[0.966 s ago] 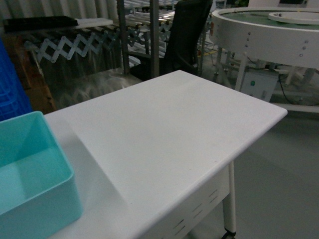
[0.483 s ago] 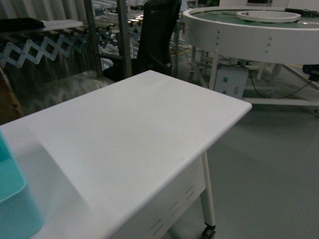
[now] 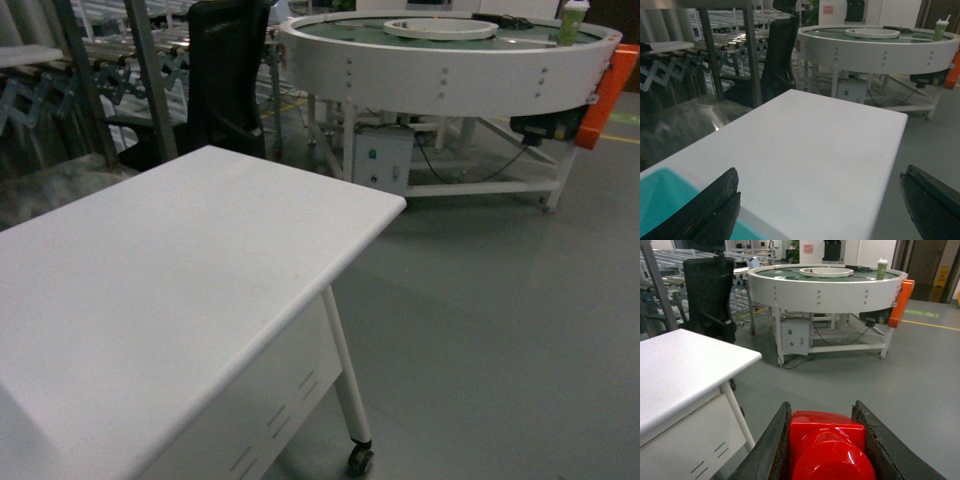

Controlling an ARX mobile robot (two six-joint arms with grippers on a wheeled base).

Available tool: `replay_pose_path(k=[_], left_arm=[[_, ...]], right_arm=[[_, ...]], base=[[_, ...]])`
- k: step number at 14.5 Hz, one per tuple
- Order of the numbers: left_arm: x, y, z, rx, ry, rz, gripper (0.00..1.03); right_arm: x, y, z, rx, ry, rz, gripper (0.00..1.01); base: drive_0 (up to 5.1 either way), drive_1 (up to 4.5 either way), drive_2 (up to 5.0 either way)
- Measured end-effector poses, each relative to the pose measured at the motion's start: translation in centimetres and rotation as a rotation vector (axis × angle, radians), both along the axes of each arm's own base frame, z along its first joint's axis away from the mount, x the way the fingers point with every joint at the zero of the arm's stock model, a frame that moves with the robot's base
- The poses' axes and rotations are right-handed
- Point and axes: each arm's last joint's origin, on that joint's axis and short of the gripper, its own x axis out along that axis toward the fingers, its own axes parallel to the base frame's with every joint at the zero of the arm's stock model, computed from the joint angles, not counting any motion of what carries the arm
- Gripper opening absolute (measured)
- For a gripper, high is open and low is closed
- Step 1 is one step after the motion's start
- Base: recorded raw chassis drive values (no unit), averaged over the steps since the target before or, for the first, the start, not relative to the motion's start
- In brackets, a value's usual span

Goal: Pick red block from blue box to shelf

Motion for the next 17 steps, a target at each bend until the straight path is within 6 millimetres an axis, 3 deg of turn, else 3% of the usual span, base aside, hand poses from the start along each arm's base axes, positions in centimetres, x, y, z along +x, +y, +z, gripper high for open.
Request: replay_pose_path(k=[17], left_arm=[[0.0,0.0,0.0,0.0,0.0,0.0,0.98]], right_arm=[[0.0,0.0,0.0,0.0,0.0,0.0,0.29]], base=[[-1.5,-1.52,-1.5]])
